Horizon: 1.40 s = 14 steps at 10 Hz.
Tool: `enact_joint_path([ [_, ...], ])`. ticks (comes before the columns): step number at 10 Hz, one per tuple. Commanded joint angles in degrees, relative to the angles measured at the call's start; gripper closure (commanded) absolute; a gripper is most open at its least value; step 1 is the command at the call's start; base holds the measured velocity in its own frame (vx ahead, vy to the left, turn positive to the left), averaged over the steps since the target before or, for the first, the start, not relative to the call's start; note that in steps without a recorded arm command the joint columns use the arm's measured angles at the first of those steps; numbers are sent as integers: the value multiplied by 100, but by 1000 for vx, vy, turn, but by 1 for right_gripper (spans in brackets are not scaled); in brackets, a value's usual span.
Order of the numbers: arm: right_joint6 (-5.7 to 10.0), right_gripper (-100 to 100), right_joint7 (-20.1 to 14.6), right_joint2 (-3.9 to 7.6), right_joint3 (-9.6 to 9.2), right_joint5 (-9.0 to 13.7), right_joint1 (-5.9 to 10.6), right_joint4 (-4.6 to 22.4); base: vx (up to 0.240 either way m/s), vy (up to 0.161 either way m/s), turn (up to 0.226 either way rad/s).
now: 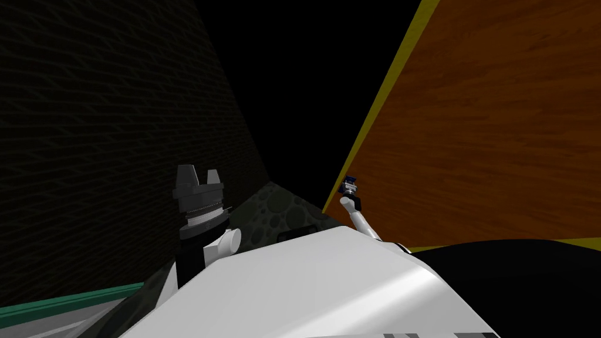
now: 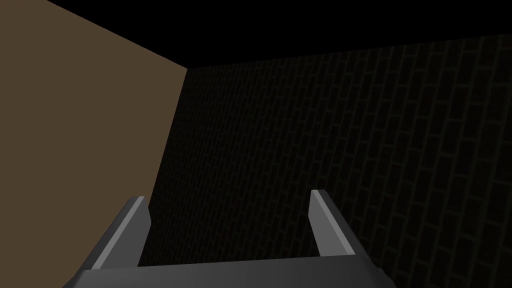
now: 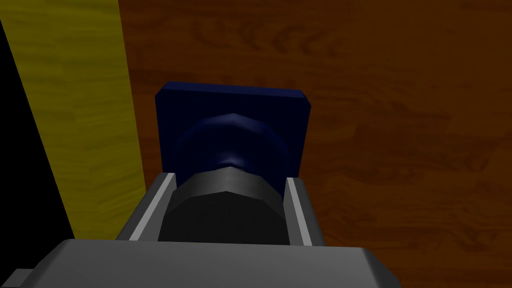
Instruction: Pull the door open
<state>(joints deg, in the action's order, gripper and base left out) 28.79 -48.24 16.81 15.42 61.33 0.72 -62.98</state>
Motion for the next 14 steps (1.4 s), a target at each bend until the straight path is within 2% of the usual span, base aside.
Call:
enact_joint_path([
  [1, 15, 100, -4, 4, 7, 1, 6, -11, 0, 0, 0],
  [2, 15, 100, -4, 4, 7, 1, 6, -11, 0, 0, 0],
  [3, -52, 100, -43, -9, -99, -36, -1, -46, -155, -15, 51],
  [5, -96, 100, -81, -13, -184, -69, 1, -88, -213, -28, 73],
  [10, -295, 100, -254, -30, -576, -217, 8, -285, -228, 6, 62],
  [12, -342, 100, -295, -34, -668, -252, 10, -331, -249, -9, 73],
  [13, -333, 100, -288, -29, -643, -239, -6, -311, -105, 11, 29],
  [14, -374, 100, -345, -15, -776, -268, -47, -366, -162, 17, 90],
])
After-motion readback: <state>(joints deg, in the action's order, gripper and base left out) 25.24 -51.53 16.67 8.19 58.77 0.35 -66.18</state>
